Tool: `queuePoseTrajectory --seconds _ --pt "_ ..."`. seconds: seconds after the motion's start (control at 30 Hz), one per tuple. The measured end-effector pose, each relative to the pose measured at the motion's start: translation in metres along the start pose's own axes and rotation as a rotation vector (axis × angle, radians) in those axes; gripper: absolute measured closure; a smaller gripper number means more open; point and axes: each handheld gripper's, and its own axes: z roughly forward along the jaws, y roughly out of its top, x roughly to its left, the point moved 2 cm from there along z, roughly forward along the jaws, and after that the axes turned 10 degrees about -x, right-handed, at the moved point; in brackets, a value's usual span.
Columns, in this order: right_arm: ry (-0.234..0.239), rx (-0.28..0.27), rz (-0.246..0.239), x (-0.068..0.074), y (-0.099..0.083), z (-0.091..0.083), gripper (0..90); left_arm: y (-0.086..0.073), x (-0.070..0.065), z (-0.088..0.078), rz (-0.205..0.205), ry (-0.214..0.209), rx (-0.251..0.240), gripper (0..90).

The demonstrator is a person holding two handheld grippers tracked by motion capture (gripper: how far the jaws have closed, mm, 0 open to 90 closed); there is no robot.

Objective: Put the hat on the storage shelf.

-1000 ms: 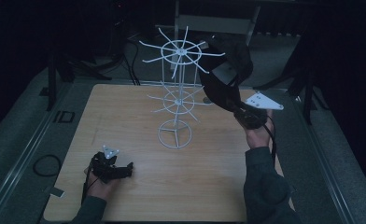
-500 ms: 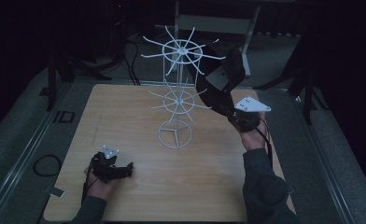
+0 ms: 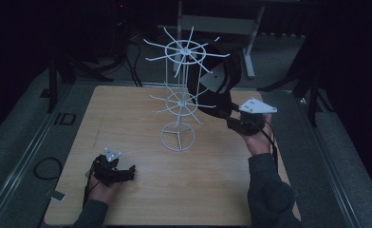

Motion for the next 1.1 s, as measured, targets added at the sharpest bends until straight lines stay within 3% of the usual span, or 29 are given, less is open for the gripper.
queuePoseTrajectory --seconds 0.07,0.27,0.53,1.1 --pt "-0.009 0.01 0.025 0.001 -0.002 -0.001 33.0 0.0 0.0 0.0 0.0 0.0 0.0 1.5" --pt "-0.011 0.027 0.071 0.0 -0.014 -0.001 25.9 0.0 0.0 0.0 -0.001 -0.001 0.0 1.5" --pt "0.002 0.073 0.128 -0.002 -0.035 -0.001 23.9 0.0 0.0 0.0 0.0 -0.001 0.001 1.5" --pt "0.015 0.152 0.167 0.006 -0.059 0.004 23.4 0.0 0.0 0.0 0.0 -0.001 0.003 1.5"
